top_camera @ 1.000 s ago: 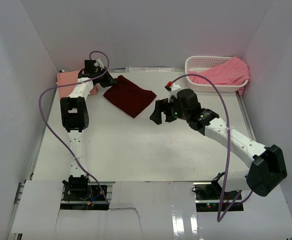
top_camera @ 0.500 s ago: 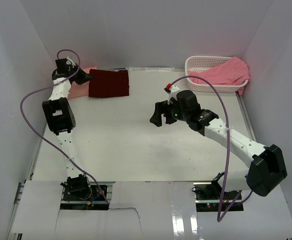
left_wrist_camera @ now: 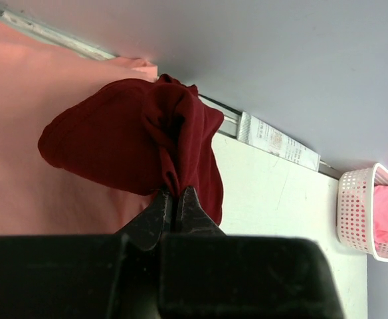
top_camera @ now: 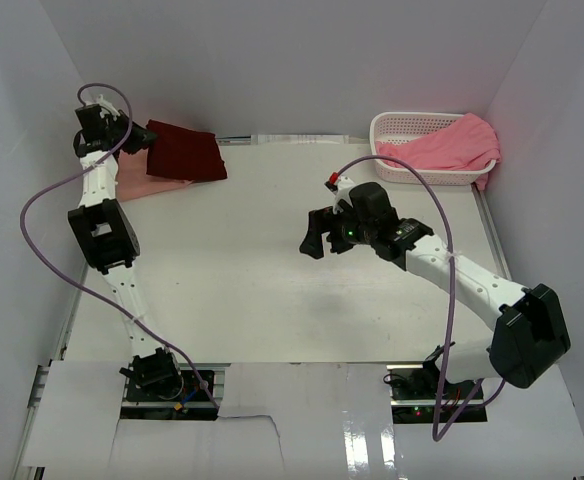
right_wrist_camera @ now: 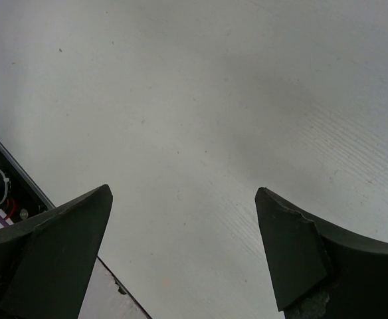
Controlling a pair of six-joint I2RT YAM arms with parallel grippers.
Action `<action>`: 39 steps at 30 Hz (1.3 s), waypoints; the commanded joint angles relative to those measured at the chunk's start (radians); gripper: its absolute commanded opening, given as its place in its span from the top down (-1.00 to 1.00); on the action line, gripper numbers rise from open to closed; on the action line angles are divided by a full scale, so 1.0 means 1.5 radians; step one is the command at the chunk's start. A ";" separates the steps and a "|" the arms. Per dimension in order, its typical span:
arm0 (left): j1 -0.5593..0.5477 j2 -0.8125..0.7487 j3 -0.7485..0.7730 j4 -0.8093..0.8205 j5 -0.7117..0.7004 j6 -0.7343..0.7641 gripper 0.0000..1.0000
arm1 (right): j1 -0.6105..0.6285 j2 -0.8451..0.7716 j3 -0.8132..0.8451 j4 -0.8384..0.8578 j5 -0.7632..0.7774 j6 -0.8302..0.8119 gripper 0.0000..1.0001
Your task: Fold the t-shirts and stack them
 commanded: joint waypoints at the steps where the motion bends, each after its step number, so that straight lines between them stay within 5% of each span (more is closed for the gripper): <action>1: 0.010 -0.059 0.037 0.032 0.012 0.006 1.00 | -0.003 0.012 0.023 0.004 -0.018 0.004 -0.89; 9: 0.010 -0.040 0.046 0.085 0.099 -0.022 1.00 | -0.003 0.034 0.037 0.001 -0.023 0.005 -0.89; 39: 0.010 -0.094 0.061 0.103 0.097 -0.028 0.97 | 0.018 0.065 0.016 0.035 -0.042 0.032 -0.89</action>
